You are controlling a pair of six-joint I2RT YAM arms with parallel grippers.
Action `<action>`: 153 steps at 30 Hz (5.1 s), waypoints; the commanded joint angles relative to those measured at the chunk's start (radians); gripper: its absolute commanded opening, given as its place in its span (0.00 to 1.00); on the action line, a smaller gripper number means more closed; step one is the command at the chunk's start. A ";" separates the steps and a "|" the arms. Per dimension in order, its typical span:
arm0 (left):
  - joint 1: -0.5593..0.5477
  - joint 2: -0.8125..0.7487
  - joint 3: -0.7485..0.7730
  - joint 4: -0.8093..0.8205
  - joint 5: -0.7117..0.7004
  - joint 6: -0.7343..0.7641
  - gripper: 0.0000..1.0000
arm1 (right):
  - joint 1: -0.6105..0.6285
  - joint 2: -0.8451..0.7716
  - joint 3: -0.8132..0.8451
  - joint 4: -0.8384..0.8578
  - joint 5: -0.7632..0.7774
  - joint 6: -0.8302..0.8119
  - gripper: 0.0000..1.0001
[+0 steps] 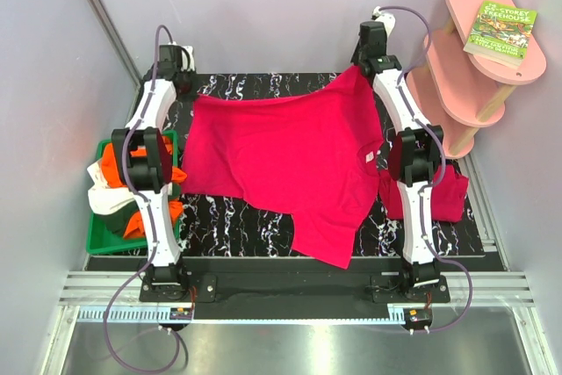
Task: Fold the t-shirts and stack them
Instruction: Fold the flattened tshirt in 1/3 of the way
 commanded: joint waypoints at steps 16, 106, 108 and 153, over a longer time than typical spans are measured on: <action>0.050 -0.266 -0.108 0.080 -0.057 -0.013 0.00 | 0.037 -0.247 -0.162 0.000 0.128 -0.048 0.00; 0.071 -0.343 -0.448 0.031 -0.063 0.117 0.00 | 0.234 -0.845 -1.255 0.043 0.233 0.238 0.00; 0.073 -0.334 -0.385 0.028 -0.052 0.107 0.00 | 0.221 -0.806 -1.203 0.044 0.241 0.216 0.00; 0.062 0.042 0.182 0.006 -0.021 0.100 0.00 | 0.080 -0.150 -0.162 0.012 0.260 -0.070 0.00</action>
